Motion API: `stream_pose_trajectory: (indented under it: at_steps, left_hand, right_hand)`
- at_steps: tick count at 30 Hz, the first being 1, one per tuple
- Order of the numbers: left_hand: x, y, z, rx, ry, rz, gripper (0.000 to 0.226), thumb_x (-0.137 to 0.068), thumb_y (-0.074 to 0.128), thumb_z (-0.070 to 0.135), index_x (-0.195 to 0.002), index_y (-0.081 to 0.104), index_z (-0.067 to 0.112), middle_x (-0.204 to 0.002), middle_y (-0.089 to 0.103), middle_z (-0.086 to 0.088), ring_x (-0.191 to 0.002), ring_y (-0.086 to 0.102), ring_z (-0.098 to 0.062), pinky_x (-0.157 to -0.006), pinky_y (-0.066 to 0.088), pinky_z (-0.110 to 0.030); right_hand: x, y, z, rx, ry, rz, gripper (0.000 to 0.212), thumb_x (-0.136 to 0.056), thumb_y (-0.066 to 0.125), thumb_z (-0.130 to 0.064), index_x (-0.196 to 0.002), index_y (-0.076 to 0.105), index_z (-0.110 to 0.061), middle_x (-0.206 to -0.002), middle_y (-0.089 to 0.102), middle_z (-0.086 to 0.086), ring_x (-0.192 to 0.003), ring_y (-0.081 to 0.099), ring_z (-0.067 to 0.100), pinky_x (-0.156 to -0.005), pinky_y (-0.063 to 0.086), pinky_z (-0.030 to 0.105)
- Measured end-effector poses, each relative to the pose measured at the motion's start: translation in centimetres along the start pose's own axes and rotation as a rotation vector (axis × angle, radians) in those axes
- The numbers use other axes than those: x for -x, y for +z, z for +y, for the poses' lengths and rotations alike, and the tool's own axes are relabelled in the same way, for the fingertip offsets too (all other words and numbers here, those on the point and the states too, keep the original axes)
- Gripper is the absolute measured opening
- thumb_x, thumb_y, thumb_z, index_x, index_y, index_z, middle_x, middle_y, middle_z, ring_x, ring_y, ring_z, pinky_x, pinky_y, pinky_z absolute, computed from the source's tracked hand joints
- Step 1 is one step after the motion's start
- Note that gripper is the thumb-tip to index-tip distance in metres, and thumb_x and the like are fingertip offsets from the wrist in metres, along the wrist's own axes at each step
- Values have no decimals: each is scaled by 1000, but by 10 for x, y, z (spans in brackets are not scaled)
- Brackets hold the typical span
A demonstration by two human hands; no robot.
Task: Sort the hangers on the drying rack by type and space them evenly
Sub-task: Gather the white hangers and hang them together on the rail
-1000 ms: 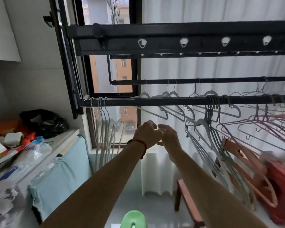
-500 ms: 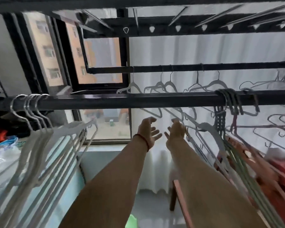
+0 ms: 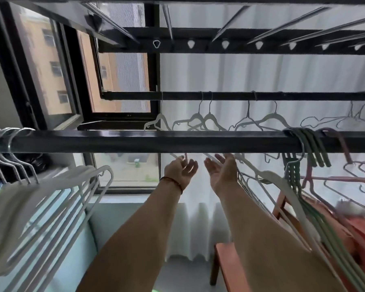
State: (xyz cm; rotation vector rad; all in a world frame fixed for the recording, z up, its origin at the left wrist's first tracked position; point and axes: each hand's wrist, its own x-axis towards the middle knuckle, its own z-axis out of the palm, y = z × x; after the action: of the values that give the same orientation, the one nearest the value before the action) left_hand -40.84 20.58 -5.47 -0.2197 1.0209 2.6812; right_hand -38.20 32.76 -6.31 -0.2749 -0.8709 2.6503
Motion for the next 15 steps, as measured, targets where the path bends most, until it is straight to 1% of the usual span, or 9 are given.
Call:
stream_pose_trajectory:
  at_steps: [2, 4, 5, 6, 7, 8, 9, 11, 15]
  left_hand:
    - [5, -12, 6, -8, 23, 21, 23, -103, 34, 1, -94, 55, 1, -70, 47, -11, -60, 50, -19, -53, 58, -30]
    - [9, -22, 14, -50, 36, 34, 24, -103, 28, 0, -99, 52, 1, -64, 43, -9, -51, 45, -16, -43, 52, -22]
    - [10, -26, 19, -87, 44, 41, 26, -103, 24, 0, -96, 50, 1, -59, 40, -7, -46, 41, -14, -40, 47, -19]
    - [11, -29, 25, -123, 48, 48, 30, -102, 20, -1, -92, 48, 1, -53, 37, -5, -40, 36, -12, -36, 40, -16]
    - [11, -31, 30, -157, 53, 58, 33, -99, 16, -3, -89, 47, 2, -49, 33, -3, -34, 31, -10, -33, 33, -16]
    - [11, -33, 34, -197, 64, 76, 35, -96, 13, -5, -88, 46, 2, -49, 30, -2, -31, 27, -9, -32, 28, -15]
    - [11, -35, 39, -230, 73, 89, 37, -94, 11, -6, -88, 46, 2, -52, 28, -1, -30, 24, -9, -32, 26, -15]
    - [14, -38, 48, -270, 77, 92, 38, -94, 9, -6, -89, 46, 1, -55, 25, 0, -31, 22, -8, -32, 25, -15]
    - [17, -38, 60, -290, 84, 25, 37, -99, 12, -1, -100, 50, 0, -56, 27, -1, -33, 23, -9, -32, 29, -18]
  right_hand:
    - [3, 4, 4, -158, 40, -20, 36, -100, 49, -27, -127, 49, -3, -129, 47, 20, -112, 58, 37, -100, 53, 44]
    - [1, 7, 10, -248, 78, 0, 32, -104, 45, -19, -133, 41, -7, -137, 39, 27, -113, 61, 42, -95, 56, 44]
    - [-1, 9, 12, -281, 99, 13, 37, -103, 43, -10, -140, 37, -8, -138, 37, 32, -103, 68, 41, -86, 60, 40]
    - [-5, 11, 16, -310, 124, 30, 46, -100, 40, 1, -145, 32, -4, -138, 35, 36, -87, 73, 38, -72, 62, 34]
    - [-8, 15, 17, -324, 150, 42, 52, -96, 34, 10, -147, 29, 0, -138, 35, 40, -70, 74, 32, -58, 61, 28]
    - [-10, 18, 17, -320, 182, 46, 54, -94, 28, 14, -147, 28, 4, -139, 35, 41, -57, 72, 28, -49, 57, 24]
    - [-12, 21, 17, -314, 219, 44, 53, -94, 24, 14, -146, 29, 6, -140, 34, 41, -50, 70, 25, -43, 54, 22]
    - [-10, 27, 16, -332, 281, 22, 50, -97, 20, 12, -147, 29, 6, -143, 32, 41, -50, 70, 26, -41, 52, 20]
    - [-9, 31, 21, -376, 303, -17, 44, -102, 25, 7, -145, 30, 10, -140, 41, 38, -58, 73, 27, -46, 56, 22]
